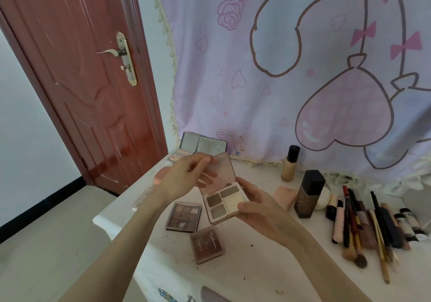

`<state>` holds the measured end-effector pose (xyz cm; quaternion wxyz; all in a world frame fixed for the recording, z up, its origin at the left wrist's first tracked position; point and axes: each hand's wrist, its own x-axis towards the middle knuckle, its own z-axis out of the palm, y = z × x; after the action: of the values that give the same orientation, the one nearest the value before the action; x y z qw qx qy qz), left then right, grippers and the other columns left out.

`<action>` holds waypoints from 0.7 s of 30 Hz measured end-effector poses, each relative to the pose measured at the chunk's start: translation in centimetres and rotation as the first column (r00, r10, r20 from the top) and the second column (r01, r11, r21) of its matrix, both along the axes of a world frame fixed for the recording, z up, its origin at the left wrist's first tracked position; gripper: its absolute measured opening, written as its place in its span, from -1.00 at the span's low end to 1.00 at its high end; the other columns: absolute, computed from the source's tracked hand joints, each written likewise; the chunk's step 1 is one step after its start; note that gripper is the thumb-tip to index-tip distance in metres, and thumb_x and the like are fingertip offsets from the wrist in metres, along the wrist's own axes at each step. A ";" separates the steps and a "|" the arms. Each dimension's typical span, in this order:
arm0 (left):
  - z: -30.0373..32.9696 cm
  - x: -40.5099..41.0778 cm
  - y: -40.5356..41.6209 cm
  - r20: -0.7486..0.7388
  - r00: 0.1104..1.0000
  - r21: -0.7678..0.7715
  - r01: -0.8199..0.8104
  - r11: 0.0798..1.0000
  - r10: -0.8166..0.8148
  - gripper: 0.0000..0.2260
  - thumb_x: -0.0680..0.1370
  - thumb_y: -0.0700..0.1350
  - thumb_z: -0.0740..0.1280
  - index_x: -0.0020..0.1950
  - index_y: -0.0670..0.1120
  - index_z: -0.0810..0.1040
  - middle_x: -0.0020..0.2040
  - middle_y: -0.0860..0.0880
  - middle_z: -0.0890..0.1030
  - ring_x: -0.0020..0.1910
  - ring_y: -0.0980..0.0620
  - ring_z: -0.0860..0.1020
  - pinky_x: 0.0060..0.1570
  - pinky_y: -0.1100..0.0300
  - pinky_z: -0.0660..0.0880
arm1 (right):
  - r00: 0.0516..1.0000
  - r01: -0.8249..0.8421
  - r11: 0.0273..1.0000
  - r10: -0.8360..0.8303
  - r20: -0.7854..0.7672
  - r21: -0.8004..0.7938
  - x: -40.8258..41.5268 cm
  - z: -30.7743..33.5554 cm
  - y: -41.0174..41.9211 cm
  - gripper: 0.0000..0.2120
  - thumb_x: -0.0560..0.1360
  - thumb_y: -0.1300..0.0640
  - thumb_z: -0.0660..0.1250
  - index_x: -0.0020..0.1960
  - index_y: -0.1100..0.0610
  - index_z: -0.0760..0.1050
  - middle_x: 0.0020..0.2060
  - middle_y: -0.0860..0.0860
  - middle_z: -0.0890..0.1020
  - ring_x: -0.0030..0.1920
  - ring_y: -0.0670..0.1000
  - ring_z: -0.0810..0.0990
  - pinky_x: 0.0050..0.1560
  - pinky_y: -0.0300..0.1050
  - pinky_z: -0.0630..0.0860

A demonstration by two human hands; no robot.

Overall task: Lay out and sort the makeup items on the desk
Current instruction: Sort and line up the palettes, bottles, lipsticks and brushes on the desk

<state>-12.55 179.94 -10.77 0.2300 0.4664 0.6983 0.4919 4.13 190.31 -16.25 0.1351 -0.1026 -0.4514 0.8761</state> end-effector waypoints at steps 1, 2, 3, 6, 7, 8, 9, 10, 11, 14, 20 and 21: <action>0.0 -0.3 0.5 -0.015 1.000 -0.013 -0.020 1.000 0.019 -0.78 0.63 -0.12 0.12 0.01 -0.12 0.54 -0.19 -0.14 0.64 -0.23 -0.12 0.64 -0.20 0.09 0.57 | 0.999 0.004 1.000 -0.004 0.032 0.006 -0.2 0.0 -0.1 -0.48 0.32 0.46 0.35 0.23 0.16 0.43 0.13 0.20 0.57 0.05 0.14 0.61 0.01 -0.03 0.60; 0.0 -0.5 0.9 -0.018 0.999 -0.028 -0.033 0.999 0.032 -0.79 0.63 -0.12 0.11 -0.01 -0.13 0.53 -0.23 -0.13 0.63 -0.27 -0.11 0.62 -0.23 0.09 0.57 | 0.997 0.026 0.999 -0.028 0.078 0.025 -0.5 0.0 -0.2 -0.55 0.38 0.46 0.33 0.20 0.15 0.44 0.06 0.16 0.61 0.00 0.12 0.63 -0.01 -0.03 0.61; 0.0 -0.8 1.3 -0.019 0.999 -0.042 -0.039 0.998 0.038 -0.79 0.63 -0.12 0.11 -0.02 -0.14 0.52 -0.25 -0.12 0.62 -0.30 -0.09 0.61 -0.25 0.09 0.57 | 0.988 0.070 0.995 -0.079 0.135 0.071 -0.7 0.0 -0.3 -0.64 0.45 0.41 0.31 0.20 0.14 0.45 0.00 0.12 0.63 -0.06 0.08 0.64 -0.06 -0.03 0.61; 0.0 -1.1 2.4 -0.027 0.999 -0.064 -0.032 0.997 0.030 -0.77 0.64 -0.11 0.11 -0.02 -0.16 0.52 -0.27 -0.10 0.60 -0.33 -0.06 0.59 -0.26 0.11 0.56 | 0.908 0.222 0.930 -0.307 0.286 0.292 -1.7 0.0 0.0 -0.77 0.59 0.12 0.20 0.21 0.14 0.45 -0.15 0.05 0.62 -0.33 -0.08 0.59 -0.32 -0.10 0.55; 0.0 -1.1 2.8 -0.025 0.999 -0.061 -0.025 0.998 0.023 -0.77 0.64 -0.11 0.11 -0.03 -0.16 0.52 -0.27 -0.10 0.59 -0.34 -0.06 0.58 -0.27 0.12 0.56 | 0.881 0.242 0.903 -0.357 0.309 0.355 -2.1 0.1 0.2 -0.77 0.60 0.08 0.17 0.19 0.13 0.46 -0.20 0.01 0.61 -0.39 -0.10 0.55 -0.38 -0.14 0.50; 0.1 -1.1 3.1 -0.021 1.000 -0.057 -0.015 0.998 0.014 -0.78 0.63 -0.11 0.12 -0.03 -0.15 0.53 -0.27 -0.10 0.59 -0.34 -0.05 0.58 -0.29 0.13 0.55 | 0.862 0.245 0.878 -0.391 0.322 0.410 -2.4 0.4 0.3 -0.78 0.61 0.05 0.15 0.15 0.12 0.47 -0.24 -0.01 0.59 -0.41 -0.11 0.53 -0.42 -0.18 0.45; 0.2 -1.1 3.4 -0.019 1.000 -0.055 -0.003 0.998 0.002 -0.78 0.63 -0.11 0.12 -0.03 -0.15 0.53 -0.27 -0.10 0.58 -0.34 -0.06 0.57 -0.30 0.15 0.55 | 0.851 0.240 0.856 -0.412 0.326 0.457 -2.6 0.6 0.5 -0.79 0.61 0.05 0.14 0.11 0.11 0.48 -0.25 -0.01 0.59 -0.41 -0.10 0.52 -0.44 -0.20 0.43; 0.4 -1.1 3.8 -0.022 1.000 -0.052 0.006 0.999 -0.008 -0.79 0.63 -0.11 0.13 -0.04 -0.13 0.54 -0.27 -0.09 0.58 -0.33 -0.06 0.57 -0.31 0.17 0.55 | 0.844 0.235 0.837 -0.428 0.323 0.495 -3.0 0.8 0.6 -0.80 0.61 0.05 0.13 0.07 0.10 0.49 -0.25 0.00 0.58 -0.39 -0.09 0.52 -0.44 -0.21 0.42; 0.5 -1.0 4.1 -0.026 1.000 -0.046 0.010 0.999 -0.011 -0.79 0.63 -0.11 0.14 -0.04 -0.12 0.54 -0.27 -0.08 0.57 -0.33 -0.05 0.57 -0.30 0.18 0.55 | 0.838 0.240 0.820 -0.446 0.315 0.520 -3.3 0.9 0.9 -0.81 0.61 0.07 0.13 0.01 0.10 0.49 -0.23 0.02 0.58 -0.37 -0.06 0.52 -0.44 -0.22 0.41; 0.3 -1.3 5.3 -0.027 0.999 0.023 -0.040 0.999 0.040 -0.81 0.63 -0.12 0.14 0.05 -0.08 0.55 -0.24 -0.03 0.57 -0.28 0.02 0.55 -0.24 0.23 0.55 | 0.807 0.314 0.782 -0.519 0.283 0.539 -4.5 0.7 2.1 -0.78 0.60 0.12 0.13 -0.14 0.08 0.50 -0.19 0.10 0.56 -0.33 0.01 0.49 -0.43 -0.22 0.33; -4.2 -3.9 4.8 -0.343 0.931 -0.171 -0.197 0.965 0.130 -0.65 0.63 -0.10 0.12 0.41 -0.11 0.30 0.30 -0.11 0.45 0.21 0.00 0.44 0.16 0.21 0.34 | 0.658 0.467 0.667 -0.701 0.277 0.581 -7.1 -0.3 7.3 -0.77 0.57 0.13 0.15 -0.20 0.03 0.49 -0.12 0.09 0.58 -0.14 0.12 0.56 -0.25 -0.03 0.50; -5.3 -4.2 4.4 -0.416 0.908 -0.279 -0.183 0.943 0.053 -0.61 0.63 -0.10 0.12 0.45 -0.13 0.22 0.38 -0.13 0.37 0.31 -0.03 0.37 0.25 0.19 0.27 | 0.627 0.487 0.650 -0.725 0.285 0.583 -7.6 -0.6 8.2 -0.77 0.57 0.13 0.15 -0.21 0.00 0.49 -0.09 0.10 0.60 -0.07 0.16 0.59 -0.10 0.08 0.57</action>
<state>-16.75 184.33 -16.10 0.1214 0.4719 0.8265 0.2820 -3.48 198.56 -16.84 0.3304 -0.4393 -0.5959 0.5854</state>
